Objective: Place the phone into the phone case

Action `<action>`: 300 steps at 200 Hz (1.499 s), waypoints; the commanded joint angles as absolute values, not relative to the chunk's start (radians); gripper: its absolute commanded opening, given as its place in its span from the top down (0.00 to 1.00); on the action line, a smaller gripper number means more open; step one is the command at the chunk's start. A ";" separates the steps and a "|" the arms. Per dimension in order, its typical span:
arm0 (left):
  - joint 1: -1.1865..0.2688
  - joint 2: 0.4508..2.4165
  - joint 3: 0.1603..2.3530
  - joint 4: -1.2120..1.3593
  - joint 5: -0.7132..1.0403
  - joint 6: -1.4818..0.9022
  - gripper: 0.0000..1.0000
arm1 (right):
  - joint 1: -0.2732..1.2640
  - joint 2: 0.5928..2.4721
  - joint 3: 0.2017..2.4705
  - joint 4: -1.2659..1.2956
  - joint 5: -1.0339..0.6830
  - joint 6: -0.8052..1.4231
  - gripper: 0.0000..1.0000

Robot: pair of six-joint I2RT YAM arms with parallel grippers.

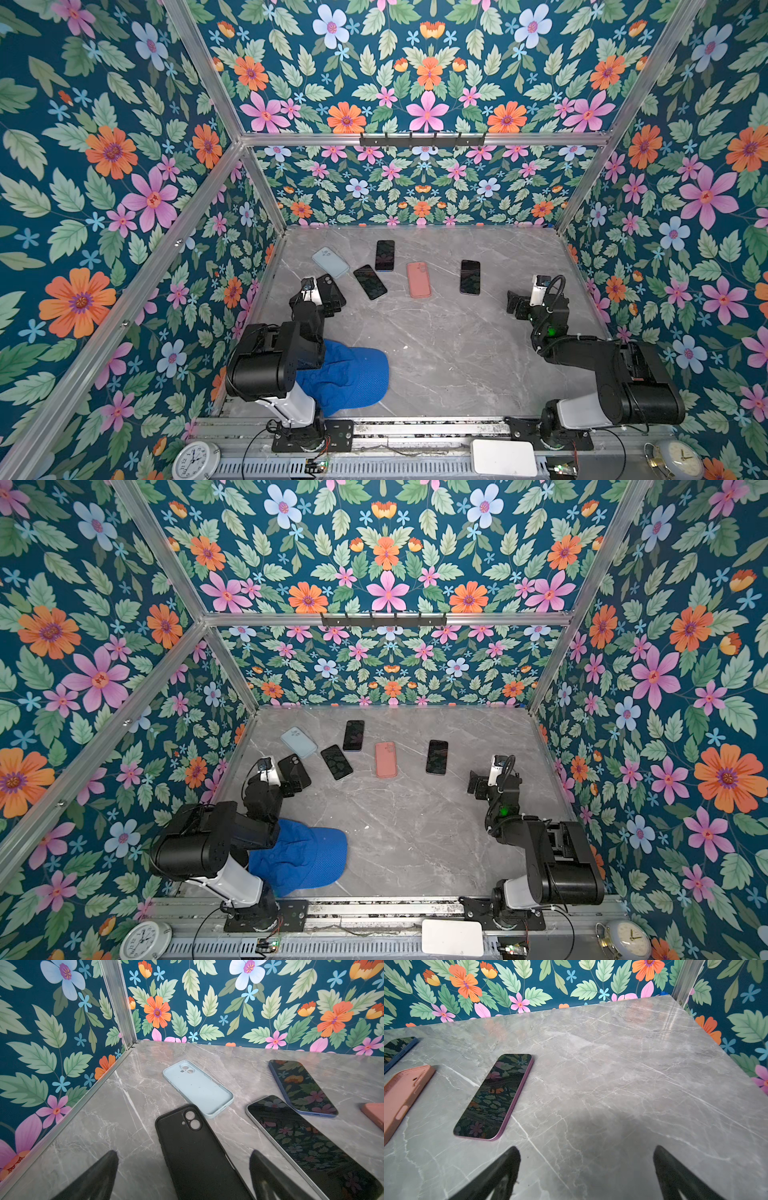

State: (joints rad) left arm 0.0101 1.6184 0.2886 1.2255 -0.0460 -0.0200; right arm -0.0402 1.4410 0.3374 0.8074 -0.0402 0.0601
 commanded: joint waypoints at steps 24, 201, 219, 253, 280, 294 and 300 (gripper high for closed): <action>0.011 1.619 0.293 1.244 -0.048 -0.019 0.00 | -0.041 1.441 0.337 0.832 -0.043 0.055 0.01; -0.001 1.614 0.282 1.257 -0.058 -0.010 0.00 | -0.044 1.437 0.324 0.851 -0.044 0.053 0.01; -0.020 1.614 0.285 1.252 -0.087 0.002 0.00 | -0.044 1.437 0.324 0.851 -0.045 0.055 0.01; -0.020 1.614 0.285 1.252 -0.088 0.002 0.00 | -0.044 1.438 0.324 0.851 -0.046 0.054 0.01; -0.020 1.614 0.287 1.250 -0.087 0.003 0.00 | -0.044 1.438 0.325 0.850 -0.046 0.055 0.01; -0.020 1.615 0.286 1.250 -0.087 0.002 0.00 | -0.044 1.438 0.324 0.850 -0.045 0.055 0.01; -0.020 1.614 0.287 1.250 -0.088 0.003 0.00 | -0.044 1.438 0.324 0.850 -0.045 0.055 0.01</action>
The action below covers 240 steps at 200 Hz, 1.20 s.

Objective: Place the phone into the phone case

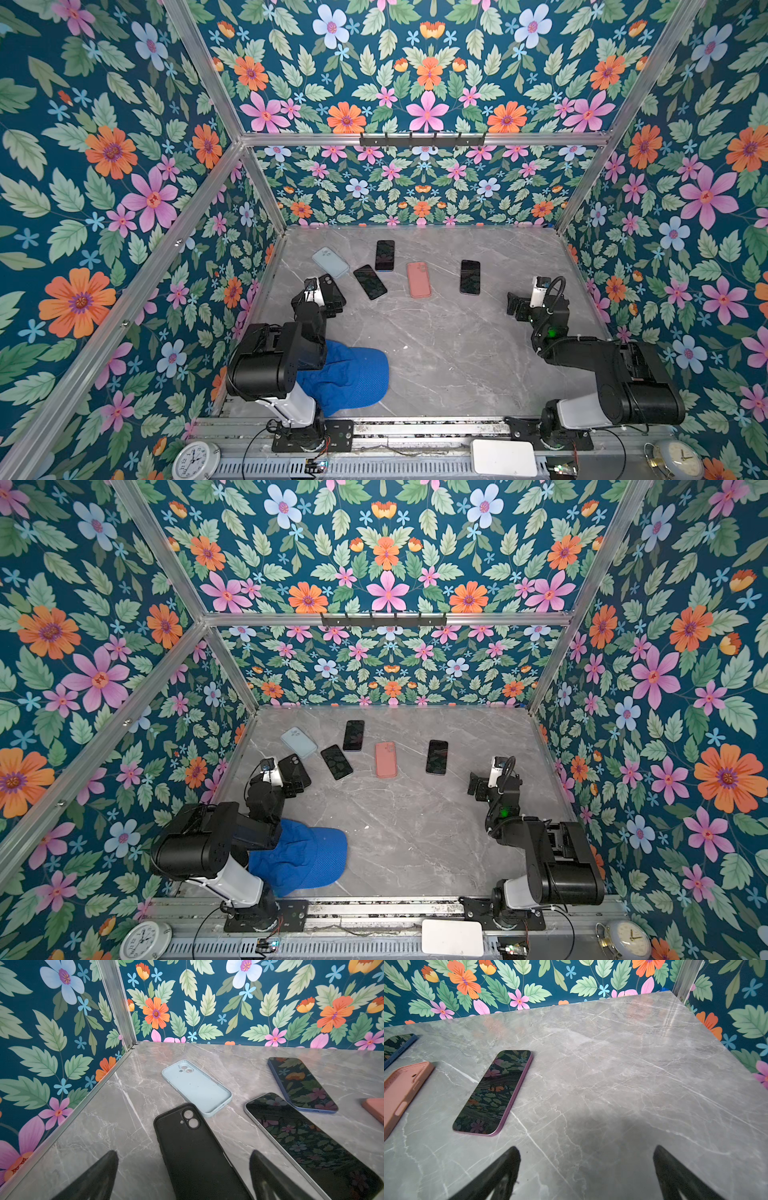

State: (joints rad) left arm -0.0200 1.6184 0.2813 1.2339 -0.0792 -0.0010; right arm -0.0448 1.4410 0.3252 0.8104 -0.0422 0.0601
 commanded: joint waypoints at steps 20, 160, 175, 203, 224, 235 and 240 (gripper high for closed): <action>-0.020 1.614 0.286 1.251 -0.087 0.003 0.00 | -0.044 1.437 0.325 0.851 -0.044 0.055 0.01; -0.171 1.384 0.674 0.429 -0.208 -0.266 0.00 | 0.015 1.103 0.568 0.120 0.119 0.376 0.01; -0.237 1.435 0.746 0.360 -0.222 -0.296 0.00 | 0.048 1.134 0.607 0.057 0.125 0.425 0.01; -0.316 1.536 0.877 0.234 -0.138 -0.378 0.00 | 0.119 1.216 0.685 -0.024 0.117 0.461 0.01; -0.348 1.633 0.986 0.135 -0.052 -0.427 0.00 | 0.144 1.288 0.768 -0.102 0.084 0.481 0.01; -0.367 1.678 1.022 0.119 -0.017 -0.444 0.00 | 0.152 1.333 0.836 -0.184 0.049 0.503 0.01; -0.375 1.697 1.039 0.106 -0.004 -0.458 0.00 | 0.159 1.350 0.865 -0.207 0.046 0.504 0.01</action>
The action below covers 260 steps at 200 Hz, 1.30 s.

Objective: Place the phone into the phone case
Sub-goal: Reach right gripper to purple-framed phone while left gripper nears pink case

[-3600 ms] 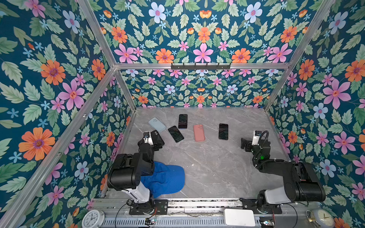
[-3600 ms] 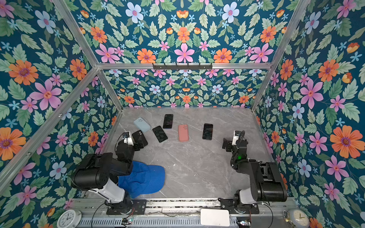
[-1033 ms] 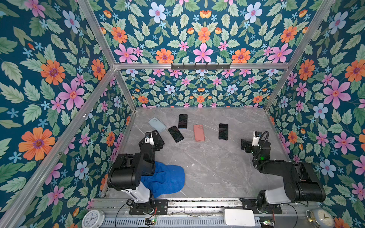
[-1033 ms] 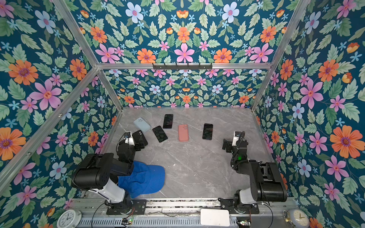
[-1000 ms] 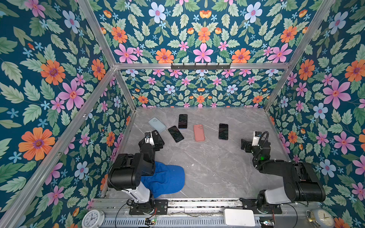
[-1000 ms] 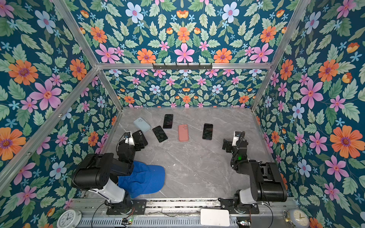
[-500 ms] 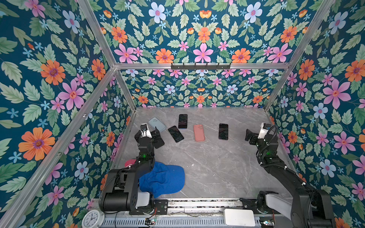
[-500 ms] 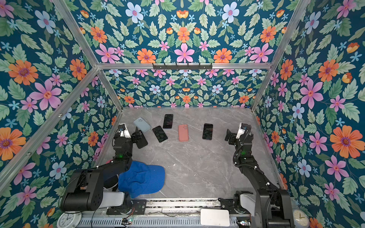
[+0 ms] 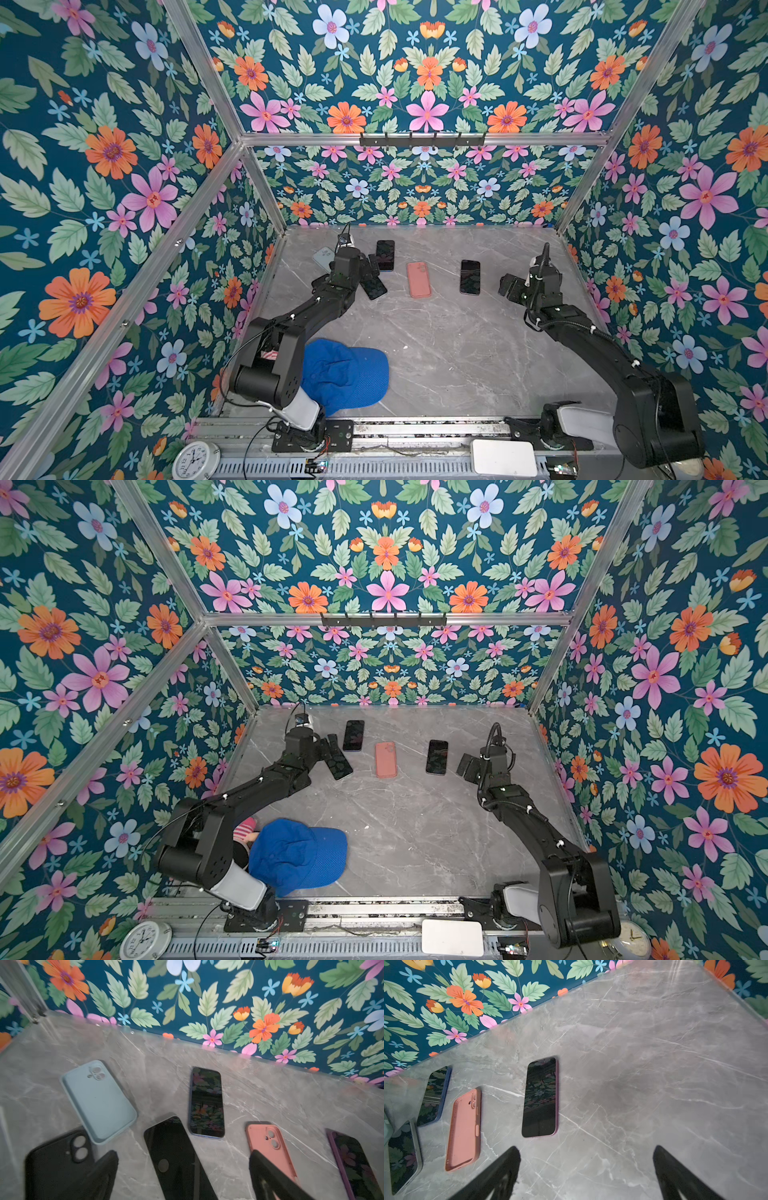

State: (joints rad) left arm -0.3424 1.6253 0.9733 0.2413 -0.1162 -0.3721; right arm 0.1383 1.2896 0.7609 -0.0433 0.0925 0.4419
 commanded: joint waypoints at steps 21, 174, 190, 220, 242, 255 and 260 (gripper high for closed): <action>-0.405 1.758 1.091 0.082 0.045 -0.497 0.00 | 0.198 1.435 0.960 -0.251 0.058 0.479 0.01; -0.505 2.186 1.638 -0.345 0.155 -0.503 0.27 | 0.285 1.948 1.439 -0.532 0.121 0.439 0.07; -0.512 2.214 1.681 -0.383 0.149 -0.489 0.27 | 0.284 1.963 1.453 -0.547 0.140 0.433 0.08; -0.520 2.237 1.723 -0.412 0.129 -0.492 0.30 | 0.285 1.983 1.474 -0.555 0.140 0.437 0.08; -0.523 2.252 1.738 -0.420 0.128 -0.507 0.32 | 0.289 2.000 1.499 -0.568 0.137 0.445 0.08; -0.523 2.261 1.745 -0.423 0.127 -0.511 0.32 | 0.291 2.009 1.510 -0.572 0.137 0.448 0.09; -0.523 2.264 1.748 -0.423 0.126 -0.511 0.33 | 0.292 2.014 1.515 -0.571 0.135 0.448 0.09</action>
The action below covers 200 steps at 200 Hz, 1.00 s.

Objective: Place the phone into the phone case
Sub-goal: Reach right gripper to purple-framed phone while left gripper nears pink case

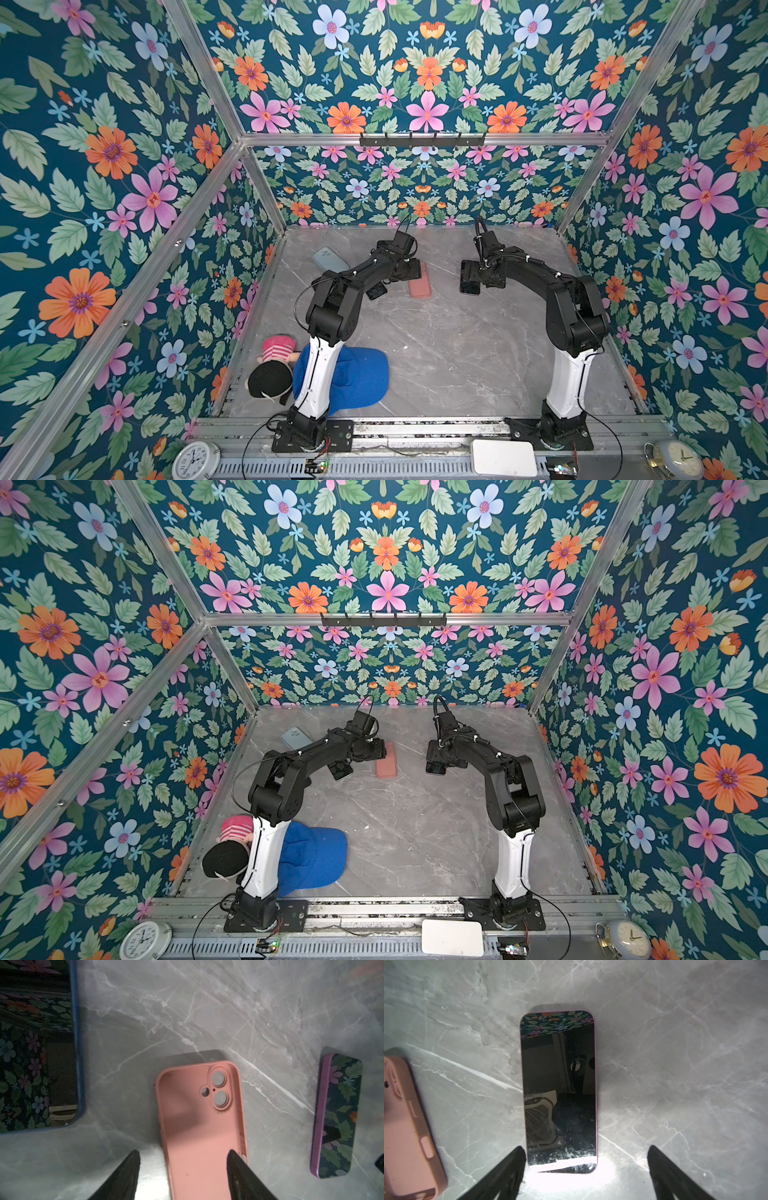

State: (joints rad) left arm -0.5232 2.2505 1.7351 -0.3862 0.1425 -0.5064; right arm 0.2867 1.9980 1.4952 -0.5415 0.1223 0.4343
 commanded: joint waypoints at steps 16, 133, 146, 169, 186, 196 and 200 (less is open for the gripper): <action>-0.523 2.267 1.755 -0.425 0.122 -0.514 0.33 | 0.294 2.028 1.529 -0.574 0.130 0.450 0.09; -0.527 2.309 1.809 -0.515 0.081 -0.541 0.56 | 0.303 2.142 1.648 -0.607 0.093 0.469 0.08; -0.530 2.312 1.815 -0.523 0.077 -0.541 0.59 | 0.304 2.153 1.656 -0.613 0.094 0.470 0.08; -0.534 2.315 1.820 -0.530 0.077 -0.540 0.65 | 0.306 2.168 1.667 -0.617 0.098 0.467 0.09; -0.534 2.320 1.824 -0.537 0.073 -0.540 0.67 | 0.306 2.179 1.676 -0.625 0.104 0.463 0.11; -0.535 2.322 1.826 -0.541 0.074 -0.539 0.67 | 0.307 2.186 1.680 -0.629 0.106 0.462 0.13; -0.535 2.322 1.826 -0.541 0.074 -0.540 0.67 | 0.306 2.189 1.680 -0.629 0.104 0.461 0.13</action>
State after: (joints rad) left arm -0.5350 2.3112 1.8229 -0.4843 0.0761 -0.5362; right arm 0.3050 2.1777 1.6695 -0.6014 0.0864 0.4603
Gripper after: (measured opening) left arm 0.327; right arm 0.881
